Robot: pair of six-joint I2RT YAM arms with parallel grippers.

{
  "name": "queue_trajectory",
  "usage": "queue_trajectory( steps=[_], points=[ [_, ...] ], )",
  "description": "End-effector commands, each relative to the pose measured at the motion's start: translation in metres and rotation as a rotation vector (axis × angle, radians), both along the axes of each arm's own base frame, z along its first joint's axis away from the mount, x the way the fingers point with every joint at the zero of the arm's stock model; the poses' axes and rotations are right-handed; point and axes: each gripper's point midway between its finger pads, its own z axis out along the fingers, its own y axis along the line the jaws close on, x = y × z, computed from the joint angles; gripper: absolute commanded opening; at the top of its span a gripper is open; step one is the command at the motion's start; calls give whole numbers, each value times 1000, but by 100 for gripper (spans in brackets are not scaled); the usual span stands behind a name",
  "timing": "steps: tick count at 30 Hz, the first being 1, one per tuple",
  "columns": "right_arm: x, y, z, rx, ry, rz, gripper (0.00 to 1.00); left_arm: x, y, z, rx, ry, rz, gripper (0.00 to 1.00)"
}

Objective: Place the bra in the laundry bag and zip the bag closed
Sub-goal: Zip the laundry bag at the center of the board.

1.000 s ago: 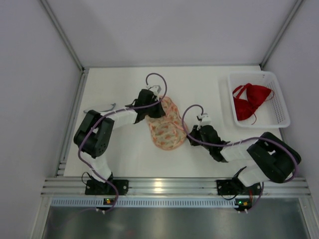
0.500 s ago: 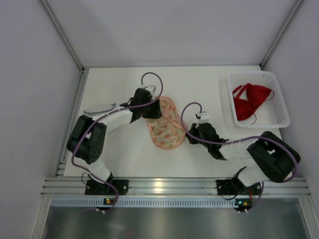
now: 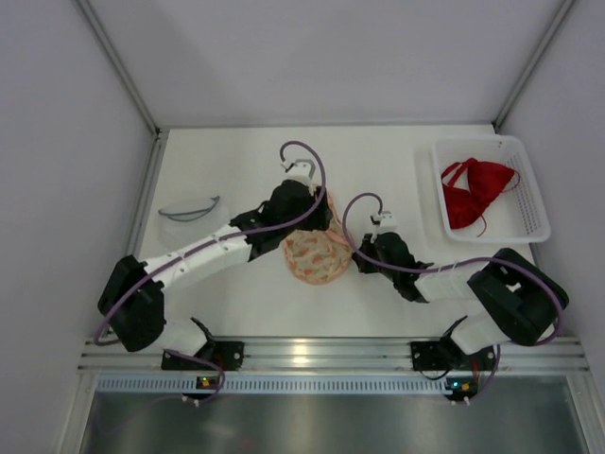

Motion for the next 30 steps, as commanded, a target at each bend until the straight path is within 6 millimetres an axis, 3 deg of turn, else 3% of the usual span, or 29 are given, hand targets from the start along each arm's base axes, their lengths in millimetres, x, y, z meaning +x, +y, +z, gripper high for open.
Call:
queue_trajectory(
  steps=[1, 5, 10, 14, 26, 30],
  points=[
    [12, 10, 17, 42, -38, -21, 0, -8, -16, -22, -47, 49, 82, 63],
    [12, 10, 16, 48, -33, -26, 0, -22, -50, -29, -125, 42, -19, 63],
    [11, 11, 16, 58, -31, -22, 0, -20, -74, -45, -120, 26, -58, 59],
    [10, 9, 13, 53, -27, -25, 0, -15, -89, -41, -145, -6, -84, 56],
    [12, 9, 13, 52, -28, -37, 0, -23, -97, -128, -83, 119, -66, 40],
    [13, 9, 13, 44, -29, -36, 0, -35, -88, -159, -36, 200, -63, 36]
  ],
)
